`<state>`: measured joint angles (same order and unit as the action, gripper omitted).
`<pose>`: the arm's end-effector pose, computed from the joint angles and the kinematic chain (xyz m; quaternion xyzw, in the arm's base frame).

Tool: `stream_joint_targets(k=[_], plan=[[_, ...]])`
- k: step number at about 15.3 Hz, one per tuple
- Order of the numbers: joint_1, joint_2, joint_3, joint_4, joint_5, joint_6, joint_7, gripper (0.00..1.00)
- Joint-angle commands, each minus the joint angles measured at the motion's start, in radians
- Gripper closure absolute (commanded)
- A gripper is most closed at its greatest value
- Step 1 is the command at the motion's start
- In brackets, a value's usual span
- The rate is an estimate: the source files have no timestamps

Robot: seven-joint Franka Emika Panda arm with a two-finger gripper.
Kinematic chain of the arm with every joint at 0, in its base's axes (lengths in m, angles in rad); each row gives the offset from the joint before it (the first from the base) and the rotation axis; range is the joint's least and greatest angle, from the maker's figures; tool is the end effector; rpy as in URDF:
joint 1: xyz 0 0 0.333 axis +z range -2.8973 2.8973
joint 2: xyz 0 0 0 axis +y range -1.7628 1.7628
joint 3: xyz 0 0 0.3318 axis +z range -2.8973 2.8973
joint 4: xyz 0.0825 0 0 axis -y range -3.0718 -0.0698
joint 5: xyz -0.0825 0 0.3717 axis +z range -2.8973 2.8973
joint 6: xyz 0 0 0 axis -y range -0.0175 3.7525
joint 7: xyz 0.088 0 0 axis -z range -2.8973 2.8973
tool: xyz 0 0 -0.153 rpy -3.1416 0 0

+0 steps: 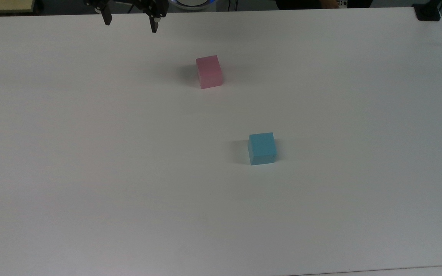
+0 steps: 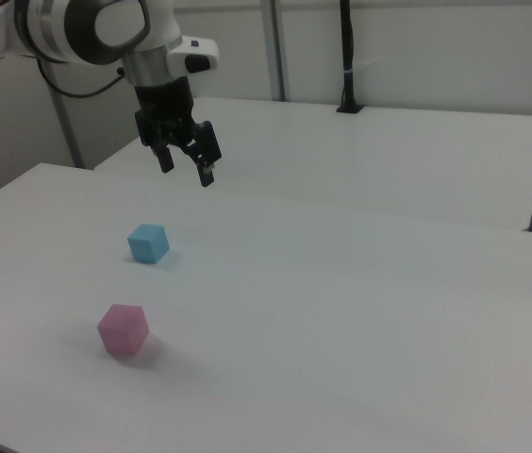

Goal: Put blue cube on pink cube
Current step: 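Move the open gripper over the light-blue cube and lower it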

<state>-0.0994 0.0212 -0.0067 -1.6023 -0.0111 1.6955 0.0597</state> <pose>0.5605 -0.0612 0.5795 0.9959 -0.0823 0.0359 0.0064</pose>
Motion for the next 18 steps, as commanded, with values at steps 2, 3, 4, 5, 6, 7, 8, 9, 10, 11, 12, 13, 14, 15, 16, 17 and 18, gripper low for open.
stream_joint_targets(k=[2, 3, 4, 5, 6, 7, 8, 9, 10, 11, 12, 13, 14, 15, 16, 17, 18], plan=[[0.004, -0.007, 0.071, -0.010, -0.059, -0.030, -0.026, 0.00], [0.004, -0.001, 0.076, -0.010, -0.076, -0.031, -0.026, 0.00], [0.006, 0.006, 0.077, -0.008, -0.081, -0.027, -0.023, 0.00], [0.012, 0.026, 0.077, -0.008, -0.079, -0.019, -0.015, 0.00], [0.033, 0.052, 0.077, -0.007, -0.082, -0.011, -0.012, 0.00], [0.050, 0.083, 0.077, -0.007, -0.084, 0.007, -0.012, 0.00], [0.055, 0.107, 0.077, -0.007, -0.084, 0.057, -0.014, 0.00], [0.061, 0.117, 0.077, -0.011, -0.101, 0.075, -0.018, 0.00], [0.076, 0.127, 0.077, -0.013, -0.131, 0.076, -0.017, 0.00], [0.086, 0.134, 0.077, -0.013, -0.138, 0.079, -0.014, 0.00], [0.093, 0.146, 0.079, -0.015, -0.135, 0.088, -0.014, 0.00], [0.102, 0.157, 0.079, -0.015, -0.130, 0.104, -0.012, 0.00], [0.109, 0.167, 0.079, -0.016, -0.113, 0.125, -0.012, 0.00], [0.110, 0.175, 0.080, -0.019, -0.075, 0.144, -0.012, 0.00], [0.109, 0.177, 0.080, -0.030, -0.020, 0.163, -0.012, 0.00], [0.110, 0.175, 0.080, -0.047, 0.052, 0.211, -0.012, 0.01], [0.119, 0.175, 0.082, -0.065, 0.080, 0.254, -0.011, 0.03]])
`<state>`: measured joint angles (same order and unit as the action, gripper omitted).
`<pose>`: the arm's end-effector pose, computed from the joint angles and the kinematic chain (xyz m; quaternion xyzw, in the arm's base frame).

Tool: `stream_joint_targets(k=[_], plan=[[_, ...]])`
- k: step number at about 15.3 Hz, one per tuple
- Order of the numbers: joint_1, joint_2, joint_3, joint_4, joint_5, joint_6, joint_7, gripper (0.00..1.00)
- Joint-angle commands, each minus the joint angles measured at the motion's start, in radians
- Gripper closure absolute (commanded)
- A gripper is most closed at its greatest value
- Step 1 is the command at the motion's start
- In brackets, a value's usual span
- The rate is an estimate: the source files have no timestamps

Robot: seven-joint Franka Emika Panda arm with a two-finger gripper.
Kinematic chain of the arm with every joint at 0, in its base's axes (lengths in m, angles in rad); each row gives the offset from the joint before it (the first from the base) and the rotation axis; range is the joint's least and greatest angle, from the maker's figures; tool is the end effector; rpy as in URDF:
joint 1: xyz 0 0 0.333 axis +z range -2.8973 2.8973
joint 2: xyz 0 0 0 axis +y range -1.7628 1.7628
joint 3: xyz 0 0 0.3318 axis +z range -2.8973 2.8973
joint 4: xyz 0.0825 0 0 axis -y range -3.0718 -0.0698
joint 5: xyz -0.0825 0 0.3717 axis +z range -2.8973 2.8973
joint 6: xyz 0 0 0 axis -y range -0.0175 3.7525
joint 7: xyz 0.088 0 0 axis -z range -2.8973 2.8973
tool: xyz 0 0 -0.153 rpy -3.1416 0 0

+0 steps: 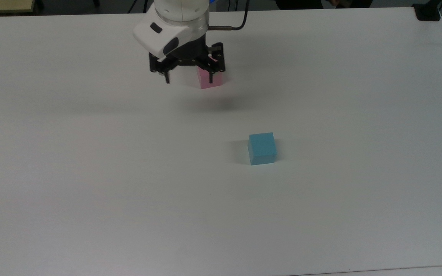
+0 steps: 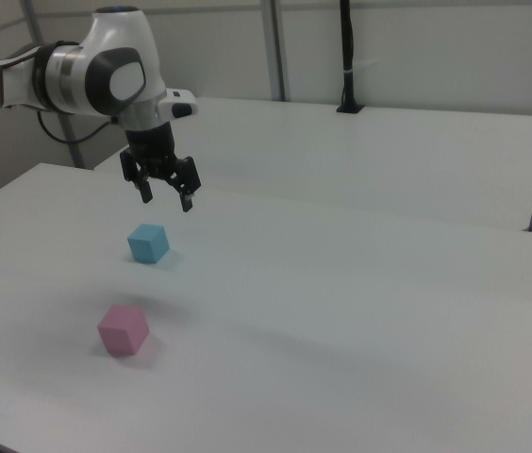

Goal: Put blue cube on pink cube
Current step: 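Move the open gripper over the light-blue cube and lower it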

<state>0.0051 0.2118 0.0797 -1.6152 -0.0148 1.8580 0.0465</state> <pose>0.6217 0.0475 0.4758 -0.9997 -0.0201 -0.0157 0.0023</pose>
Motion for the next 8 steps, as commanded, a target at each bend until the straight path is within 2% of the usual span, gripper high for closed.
stream_joint_targets(k=[1, 4, 8], plan=[[0.032, -0.014, -0.003, -0.064, 0.087, 0.122, 0.012, 0.03], [0.084, 0.032, -0.001, -0.083, 0.079, 0.245, 0.128, 0.01], [0.130, 0.095, -0.003, -0.072, 0.056, 0.303, 0.167, 0.00]])
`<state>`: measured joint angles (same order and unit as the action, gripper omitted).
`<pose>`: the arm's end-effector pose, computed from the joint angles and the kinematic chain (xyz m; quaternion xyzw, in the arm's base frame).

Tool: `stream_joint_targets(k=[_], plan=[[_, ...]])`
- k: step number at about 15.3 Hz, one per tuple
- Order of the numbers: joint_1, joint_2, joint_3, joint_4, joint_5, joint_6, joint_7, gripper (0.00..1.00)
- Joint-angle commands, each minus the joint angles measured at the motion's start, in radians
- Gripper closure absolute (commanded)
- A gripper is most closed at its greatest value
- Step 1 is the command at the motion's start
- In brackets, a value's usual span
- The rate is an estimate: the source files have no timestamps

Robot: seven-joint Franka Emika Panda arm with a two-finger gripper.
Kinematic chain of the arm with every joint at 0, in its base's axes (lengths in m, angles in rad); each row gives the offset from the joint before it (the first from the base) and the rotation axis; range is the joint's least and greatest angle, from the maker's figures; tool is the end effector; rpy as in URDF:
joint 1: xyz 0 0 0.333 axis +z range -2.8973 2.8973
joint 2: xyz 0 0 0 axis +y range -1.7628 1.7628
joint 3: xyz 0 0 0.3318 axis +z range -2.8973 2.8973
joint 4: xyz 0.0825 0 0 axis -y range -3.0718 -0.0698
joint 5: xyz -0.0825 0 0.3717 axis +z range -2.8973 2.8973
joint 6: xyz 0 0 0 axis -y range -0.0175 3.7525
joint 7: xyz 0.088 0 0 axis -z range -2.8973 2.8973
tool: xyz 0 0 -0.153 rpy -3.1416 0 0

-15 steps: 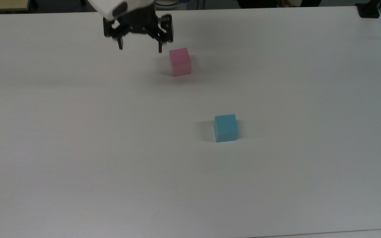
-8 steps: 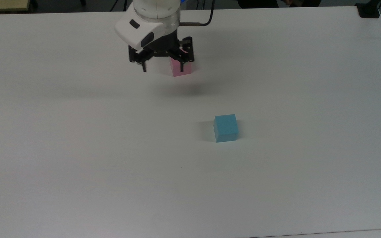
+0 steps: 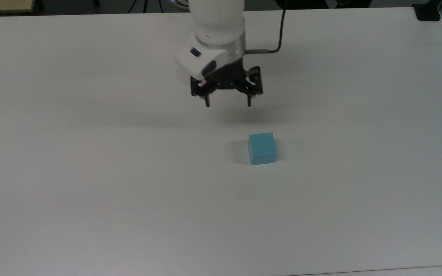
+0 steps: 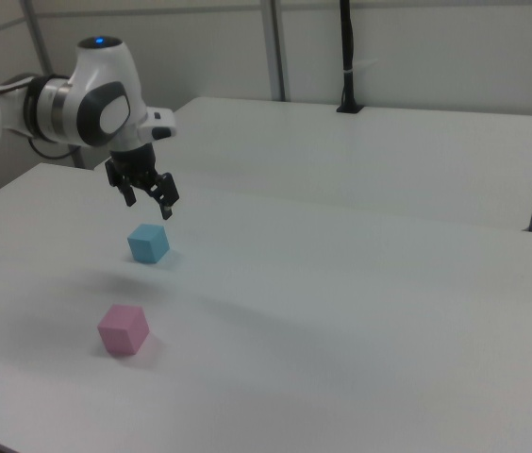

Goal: Put blue cube on pink cube
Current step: 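Move the open gripper over the light-blue cube and lower it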

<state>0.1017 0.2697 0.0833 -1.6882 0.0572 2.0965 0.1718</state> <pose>0.6402 0.1208 0.4283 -0.9969 0.0083 -0.0620 0.0484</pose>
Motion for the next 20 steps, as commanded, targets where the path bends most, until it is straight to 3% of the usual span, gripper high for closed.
stream_joint_targets(k=[1, 6, 17, 20], plan=[[0.038, 0.049, -0.005, 0.008, -0.036, 0.085, 0.060, 0.00], [0.075, 0.134, -0.005, 0.051, -0.146, 0.097, 0.155, 0.00], [0.157, 0.269, -0.007, 0.183, -0.165, 0.122, 0.256, 0.00], [0.162, 0.296, -0.004, 0.220, -0.210, 0.120, 0.273, 0.00]])
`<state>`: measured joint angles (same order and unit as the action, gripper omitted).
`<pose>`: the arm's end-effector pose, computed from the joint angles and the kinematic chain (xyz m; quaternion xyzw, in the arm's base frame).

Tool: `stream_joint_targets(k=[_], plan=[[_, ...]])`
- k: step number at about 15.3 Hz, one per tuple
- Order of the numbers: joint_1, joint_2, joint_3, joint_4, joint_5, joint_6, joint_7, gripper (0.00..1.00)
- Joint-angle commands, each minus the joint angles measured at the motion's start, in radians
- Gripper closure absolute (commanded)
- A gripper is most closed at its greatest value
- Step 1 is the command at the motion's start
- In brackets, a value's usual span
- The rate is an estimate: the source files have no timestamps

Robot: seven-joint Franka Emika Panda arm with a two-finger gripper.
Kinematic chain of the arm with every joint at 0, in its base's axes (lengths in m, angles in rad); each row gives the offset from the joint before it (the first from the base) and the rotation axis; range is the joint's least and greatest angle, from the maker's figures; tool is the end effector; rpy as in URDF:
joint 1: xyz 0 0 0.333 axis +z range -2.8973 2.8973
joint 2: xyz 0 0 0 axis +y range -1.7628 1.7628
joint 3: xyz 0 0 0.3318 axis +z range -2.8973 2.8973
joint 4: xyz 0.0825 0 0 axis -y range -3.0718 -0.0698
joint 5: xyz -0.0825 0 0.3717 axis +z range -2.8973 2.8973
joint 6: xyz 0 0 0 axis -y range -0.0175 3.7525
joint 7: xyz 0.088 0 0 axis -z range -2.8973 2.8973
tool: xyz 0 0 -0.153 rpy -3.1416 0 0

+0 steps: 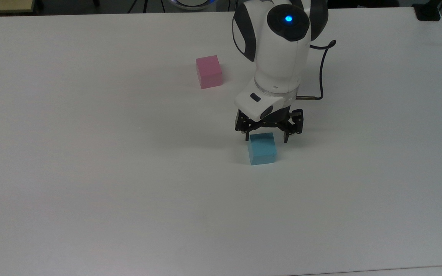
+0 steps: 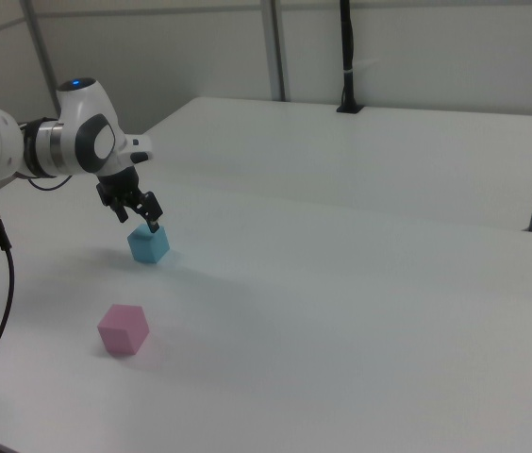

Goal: Put blue cube on pink cube
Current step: 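Close the gripper on the light-blue cube, then lift the light-blue cube and carry it above the pink cube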

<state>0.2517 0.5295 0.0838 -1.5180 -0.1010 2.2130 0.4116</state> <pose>0.6840 0.2218 0.3451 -0.9961 0.0186 -0.0861 0.0099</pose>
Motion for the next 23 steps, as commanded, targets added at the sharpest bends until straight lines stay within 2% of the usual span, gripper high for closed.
stream_joint_targets(k=[1, 8, 11, 13, 14, 15, 18, 20, 23], plan=[[0.017, 0.038, -0.003, 0.050, -0.084, 0.004, 0.036, 0.00], [0.026, 0.070, -0.003, 0.050, -0.121, 0.004, 0.052, 0.00], [0.034, 0.081, -0.001, 0.045, -0.181, 0.004, 0.082, 0.00], [0.029, 0.084, -0.001, 0.041, -0.200, 0.001, 0.090, 0.45], [0.028, 0.080, -0.001, 0.041, -0.195, -0.004, 0.090, 0.62], [0.024, 0.060, -0.001, 0.042, -0.189, -0.012, 0.092, 0.73], [-0.003, -0.011, 0.002, 0.039, -0.166, -0.061, 0.087, 0.73], [-0.031, -0.080, 0.004, 0.038, -0.113, -0.111, 0.084, 0.73], [-0.063, -0.193, 0.005, 0.026, -0.094, -0.296, 0.058, 0.73]])
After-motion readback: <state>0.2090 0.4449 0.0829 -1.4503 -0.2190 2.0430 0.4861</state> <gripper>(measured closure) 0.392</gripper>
